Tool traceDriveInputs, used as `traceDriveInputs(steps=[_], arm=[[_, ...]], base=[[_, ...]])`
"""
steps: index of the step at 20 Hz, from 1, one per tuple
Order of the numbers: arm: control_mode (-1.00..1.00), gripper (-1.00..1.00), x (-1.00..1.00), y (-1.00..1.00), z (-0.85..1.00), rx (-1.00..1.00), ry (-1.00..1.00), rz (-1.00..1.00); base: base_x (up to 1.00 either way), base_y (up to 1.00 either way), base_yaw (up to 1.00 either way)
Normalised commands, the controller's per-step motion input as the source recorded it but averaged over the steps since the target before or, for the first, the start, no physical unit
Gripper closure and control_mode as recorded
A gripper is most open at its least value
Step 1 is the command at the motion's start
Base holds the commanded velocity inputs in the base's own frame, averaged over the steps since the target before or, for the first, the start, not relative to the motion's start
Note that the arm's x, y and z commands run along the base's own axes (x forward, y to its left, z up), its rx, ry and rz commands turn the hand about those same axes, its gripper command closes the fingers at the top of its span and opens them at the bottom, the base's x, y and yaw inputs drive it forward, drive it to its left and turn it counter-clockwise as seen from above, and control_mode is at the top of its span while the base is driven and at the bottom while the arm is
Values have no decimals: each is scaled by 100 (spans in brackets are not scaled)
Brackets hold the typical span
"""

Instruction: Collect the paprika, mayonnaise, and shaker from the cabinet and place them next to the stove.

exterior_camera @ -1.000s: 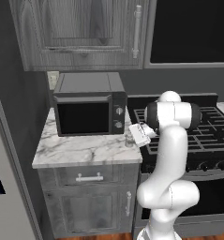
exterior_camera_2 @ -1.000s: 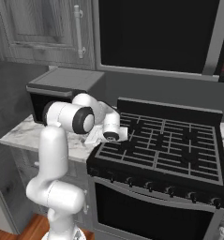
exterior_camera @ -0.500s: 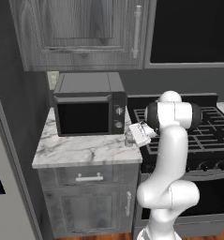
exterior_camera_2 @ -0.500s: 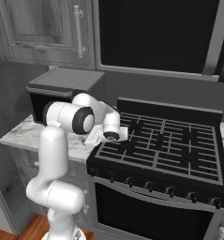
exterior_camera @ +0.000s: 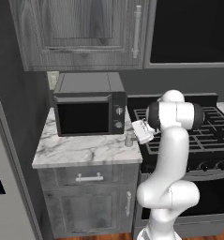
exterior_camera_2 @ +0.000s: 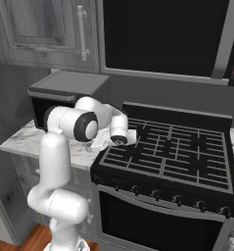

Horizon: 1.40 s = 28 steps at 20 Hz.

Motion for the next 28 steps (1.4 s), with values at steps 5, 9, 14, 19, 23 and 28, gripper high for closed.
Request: traceDriveInputs(steps=[5, 9, 14, 19, 23, 28], arm=[[-100, -100, -4, -25, 34, -5, 0, -2], [-100, -100, -32, -23, 33, -2, 0, -3], [-100, -100, -53, -9, 37, 0, -1, -7], [-100, -100, -75, 0, 46, 0, -7, -12], [-100, -100, -82, 0, 57, -3, -9, -12], [-100, -100, -83, 0, 61, -5, -9, -11]], base=[[0, 0, 0], [0, 0, 0], [0, 0, 0], [0, 0, 0], [0, 0, 0], [0, 0, 0]])
